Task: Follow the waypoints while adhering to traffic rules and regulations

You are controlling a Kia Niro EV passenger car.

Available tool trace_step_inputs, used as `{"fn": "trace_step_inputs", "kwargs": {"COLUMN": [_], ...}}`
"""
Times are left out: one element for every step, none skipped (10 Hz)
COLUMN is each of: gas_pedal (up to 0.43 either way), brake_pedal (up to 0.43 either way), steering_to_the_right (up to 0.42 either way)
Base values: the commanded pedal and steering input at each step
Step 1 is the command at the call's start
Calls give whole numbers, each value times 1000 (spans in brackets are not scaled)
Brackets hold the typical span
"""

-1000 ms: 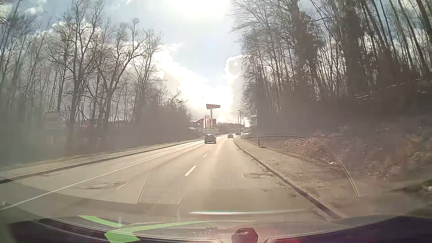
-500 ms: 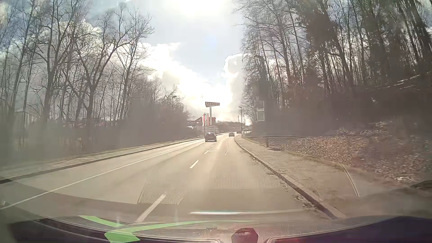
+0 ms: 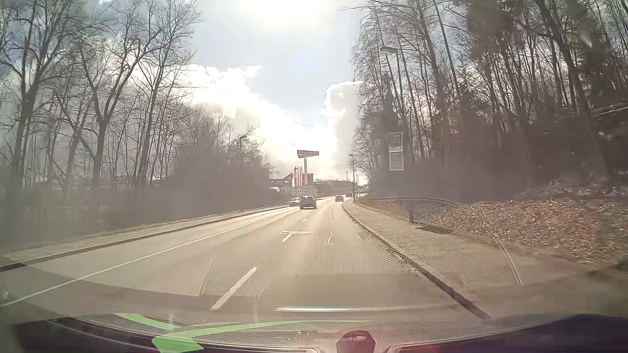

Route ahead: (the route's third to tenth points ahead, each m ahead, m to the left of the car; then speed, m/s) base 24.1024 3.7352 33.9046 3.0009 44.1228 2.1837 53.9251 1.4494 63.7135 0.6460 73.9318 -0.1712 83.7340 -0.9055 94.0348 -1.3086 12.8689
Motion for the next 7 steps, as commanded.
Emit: {"fn": "trace_step_inputs", "kwargs": {"gas_pedal": [248,248,248,248,248,248,248], "brake_pedal": [0,0,0,0,0,0,0], "steering_to_the_right": [-1,-1,-1,-1,-1,-1,-1]}}
